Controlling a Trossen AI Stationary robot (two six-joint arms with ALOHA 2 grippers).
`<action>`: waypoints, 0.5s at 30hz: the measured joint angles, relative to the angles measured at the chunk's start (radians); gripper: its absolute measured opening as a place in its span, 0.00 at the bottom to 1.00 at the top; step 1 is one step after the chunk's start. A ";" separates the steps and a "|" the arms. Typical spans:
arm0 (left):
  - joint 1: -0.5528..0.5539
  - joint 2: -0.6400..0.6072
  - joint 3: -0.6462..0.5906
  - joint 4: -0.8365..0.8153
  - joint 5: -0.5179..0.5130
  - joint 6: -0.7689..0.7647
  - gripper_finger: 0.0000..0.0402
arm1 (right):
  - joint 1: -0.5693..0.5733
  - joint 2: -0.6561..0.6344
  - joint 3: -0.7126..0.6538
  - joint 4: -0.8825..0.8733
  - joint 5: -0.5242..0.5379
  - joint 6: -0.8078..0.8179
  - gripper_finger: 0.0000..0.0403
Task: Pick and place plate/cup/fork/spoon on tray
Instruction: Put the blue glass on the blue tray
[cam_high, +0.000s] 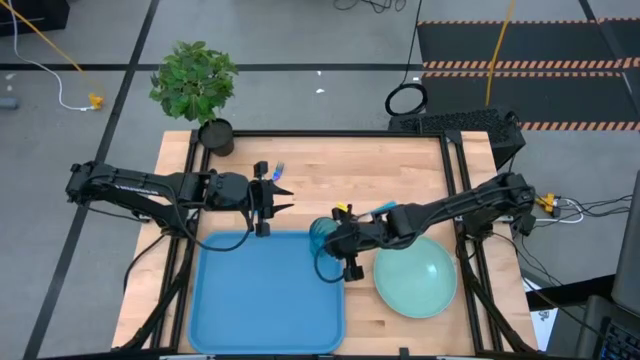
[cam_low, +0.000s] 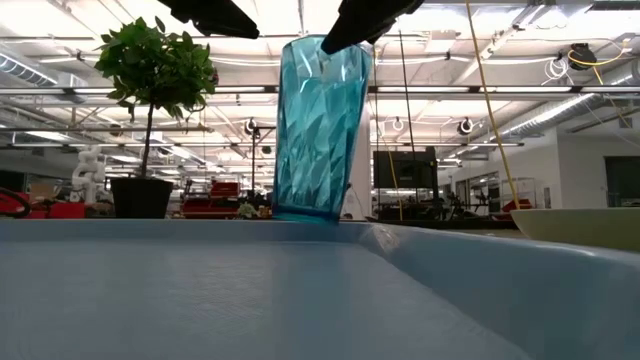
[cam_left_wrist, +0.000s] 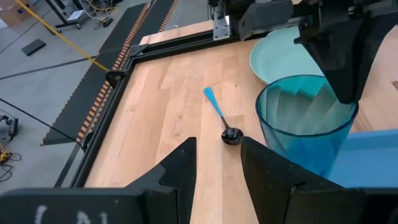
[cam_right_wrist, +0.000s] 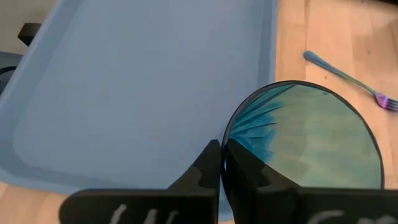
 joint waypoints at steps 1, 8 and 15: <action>0.000 0.000 0.000 0.000 0.000 -0.001 0.32 | 0.001 0.000 0.000 -0.003 0.000 0.002 0.00; 0.000 0.000 0.000 0.000 0.000 -0.003 0.32 | 0.005 0.000 0.000 -0.016 0.000 0.002 0.00; 0.000 0.000 0.000 0.000 0.000 -0.009 0.32 | 0.005 0.015 0.000 -0.050 -0.002 -0.001 0.02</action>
